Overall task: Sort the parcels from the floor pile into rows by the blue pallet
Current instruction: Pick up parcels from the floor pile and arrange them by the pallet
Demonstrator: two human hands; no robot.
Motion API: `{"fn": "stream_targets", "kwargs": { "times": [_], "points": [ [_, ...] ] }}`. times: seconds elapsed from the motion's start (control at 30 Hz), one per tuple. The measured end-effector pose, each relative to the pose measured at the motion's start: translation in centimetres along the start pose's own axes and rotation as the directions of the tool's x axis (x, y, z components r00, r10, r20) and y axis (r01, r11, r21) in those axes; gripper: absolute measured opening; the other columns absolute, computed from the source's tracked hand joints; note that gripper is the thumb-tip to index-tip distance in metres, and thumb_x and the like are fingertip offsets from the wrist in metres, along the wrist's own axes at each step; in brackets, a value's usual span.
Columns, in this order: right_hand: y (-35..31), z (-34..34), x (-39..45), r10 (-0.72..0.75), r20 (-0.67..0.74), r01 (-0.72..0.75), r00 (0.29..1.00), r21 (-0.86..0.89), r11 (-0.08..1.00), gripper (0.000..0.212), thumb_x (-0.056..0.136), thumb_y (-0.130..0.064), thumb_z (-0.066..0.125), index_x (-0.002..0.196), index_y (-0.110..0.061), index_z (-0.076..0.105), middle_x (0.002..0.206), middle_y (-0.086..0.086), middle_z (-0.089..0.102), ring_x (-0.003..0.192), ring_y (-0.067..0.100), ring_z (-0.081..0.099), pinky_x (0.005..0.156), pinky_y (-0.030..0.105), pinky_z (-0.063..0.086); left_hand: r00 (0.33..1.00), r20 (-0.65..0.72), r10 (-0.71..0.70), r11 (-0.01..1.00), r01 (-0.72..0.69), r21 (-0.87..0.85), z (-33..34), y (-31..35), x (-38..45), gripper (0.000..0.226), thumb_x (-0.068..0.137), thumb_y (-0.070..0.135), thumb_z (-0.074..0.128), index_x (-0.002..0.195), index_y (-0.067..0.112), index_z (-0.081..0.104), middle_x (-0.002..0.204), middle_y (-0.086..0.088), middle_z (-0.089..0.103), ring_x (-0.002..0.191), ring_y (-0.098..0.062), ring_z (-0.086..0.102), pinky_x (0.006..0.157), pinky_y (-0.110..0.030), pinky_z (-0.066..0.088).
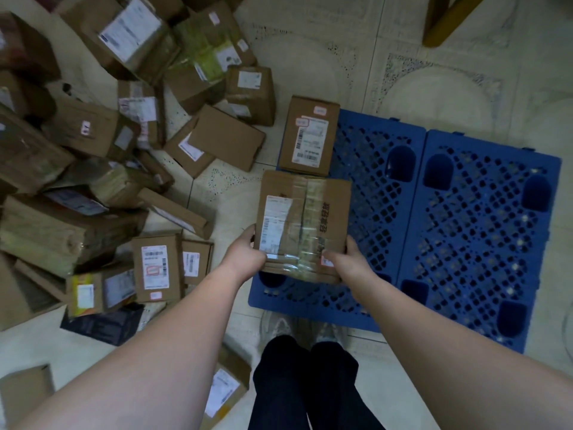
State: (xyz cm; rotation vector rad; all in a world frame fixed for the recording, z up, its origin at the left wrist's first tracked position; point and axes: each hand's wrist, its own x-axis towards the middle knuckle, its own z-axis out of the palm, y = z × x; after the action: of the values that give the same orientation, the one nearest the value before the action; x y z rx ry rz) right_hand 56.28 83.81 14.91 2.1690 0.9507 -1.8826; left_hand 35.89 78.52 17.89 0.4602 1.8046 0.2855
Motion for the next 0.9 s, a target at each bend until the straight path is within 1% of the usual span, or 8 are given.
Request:
{"fn": "stream_targets", "kwargs": {
  "times": [0.1, 0.23, 0.3, 0.37, 0.47, 0.67, 0.73, 0.9],
  "points": [
    [-1.3, -0.1, 0.6, -0.029, -0.029, 0.028, 0.999, -0.012, 1.0, 0.066, 0.099, -0.029, 0.053, 0.156, -0.026, 0.019, 0.151, -0.002, 0.04, 0.131, 0.025, 0.045, 0.104, 0.037, 0.041, 0.999, 0.018, 0.032, 0.999, -0.032, -0.022, -0.5, 0.9, 1.1, 0.058, 0.088, 0.001, 0.057, 0.135, 0.034, 0.047, 0.121, 0.005, 0.06, 0.106, -0.017, 0.057, 0.097, -0.033, 0.049],
    [-2.8, 0.6, 1.5, -0.008, -0.096, -0.001, 0.995, -0.092, 0.996, 0.064, 0.1, -0.031, 0.049, 0.155, -0.016, 0.019, 0.133, 0.004, 0.05, 0.103, 0.021, 0.05, 0.086, 0.032, 0.043, 0.997, 0.062, 0.05, 0.999, -0.05, -0.003, -0.2, 2.0, 2.1, 0.06, 0.089, 0.002, 0.055, 0.143, 0.02, 0.039, 0.13, -0.003, 0.058, 0.112, -0.019, 0.053, 0.093, -0.025, 0.041],
    [-3.4, 1.2, 1.2, 0.005, -0.175, -0.042, 0.984, -0.207, 0.977, 0.07, 0.1, -0.035, 0.046, 0.156, -0.011, 0.012, 0.146, 0.01, 0.042, 0.11, 0.027, 0.054, 0.082, 0.033, 0.046, 0.998, 0.052, 0.023, 1.0, -0.022, -0.021, -0.4, 1.5, 1.8, 0.063, 0.091, 0.004, 0.055, 0.149, 0.017, 0.032, 0.135, -0.002, 0.053, 0.113, -0.019, 0.052, 0.09, -0.022, 0.037],
    [-4.0, 1.9, 0.2, -0.059, -0.305, -0.069, 0.951, -0.392, 0.917, 0.074, 0.1, -0.039, 0.041, 0.156, -0.009, 0.003, 0.157, 0.015, 0.026, 0.13, 0.036, 0.043, 0.096, 0.041, 0.046, 0.999, 0.003, -0.041, 0.997, 0.041, -0.072, -1.1, 0.4, 1.0, 0.072, 0.094, 0.011, 0.056, 0.155, 0.016, 0.018, 0.147, -0.005, 0.044, 0.127, -0.023, 0.047, 0.093, -0.021, 0.034],
    [-6.2, 3.9, -2.6, -0.328, -0.363, -0.023, 0.872, -0.7, 0.714, 0.066, 0.1, -0.035, 0.036, 0.154, -0.005, 0.013, 0.158, 0.016, 0.023, 0.142, 0.037, 0.025, 0.116, 0.052, 0.023, 0.987, -0.095, -0.132, 0.983, 0.118, -0.138, -3.3, -2.4, -1.0, 0.074, 0.093, 0.017, 0.055, 0.156, 0.015, 0.017, 0.154, -0.012, 0.035, 0.137, -0.028, 0.04, 0.104, -0.026, 0.035],
    [-11.4, 13.4, -7.0, -0.653, 0.02, 0.325, 0.757, -0.878, 0.35, 0.062, 0.098, -0.031, 0.037, 0.153, -0.008, 0.022, 0.157, 0.015, 0.027, 0.143, 0.034, 0.025, 0.117, 0.053, 0.019, 0.926, -0.192, -0.325, 0.914, 0.255, -0.315, -8.0, -12.1, -6.0, 0.058, 0.093, 0.022, 0.054, 0.148, 0.017, 0.036, 0.14, -0.011, 0.053, 0.124, -0.031, 0.052, 0.106, -0.032, 0.04],
    [-11.5, 17.4, -8.0, -0.665, 0.162, 0.42, 0.729, -0.873, 0.248, 0.06, 0.098, -0.032, 0.036, 0.151, -0.008, 0.024, 0.154, 0.016, 0.031, 0.14, 0.034, 0.028, 0.115, 0.052, 0.025, 0.882, -0.202, -0.426, 0.863, 0.33, -0.382, -8.4, -16.8, -7.5, 0.057, 0.093, 0.027, 0.053, 0.147, 0.019, 0.037, 0.135, -0.013, 0.057, 0.12, -0.033, 0.055, 0.105, -0.04, 0.044],
    [-5.9, 26.0, -9.1, -0.553, 0.423, 0.566, 0.718, -0.817, 0.11, 0.056, 0.099, -0.034, 0.035, 0.149, -0.009, 0.028, 0.147, 0.016, 0.038, 0.13, 0.035, 0.041, 0.105, 0.049, 0.039, 0.797, -0.173, -0.579, 0.762, 0.453, -0.463, -5.4, -27.6, -12.2, 0.06, 0.092, 0.031, 0.052, 0.146, 0.011, 0.038, 0.145, -0.016, 0.046, 0.128, -0.034, 0.049, 0.101, -0.031, 0.041]
  ]
}}
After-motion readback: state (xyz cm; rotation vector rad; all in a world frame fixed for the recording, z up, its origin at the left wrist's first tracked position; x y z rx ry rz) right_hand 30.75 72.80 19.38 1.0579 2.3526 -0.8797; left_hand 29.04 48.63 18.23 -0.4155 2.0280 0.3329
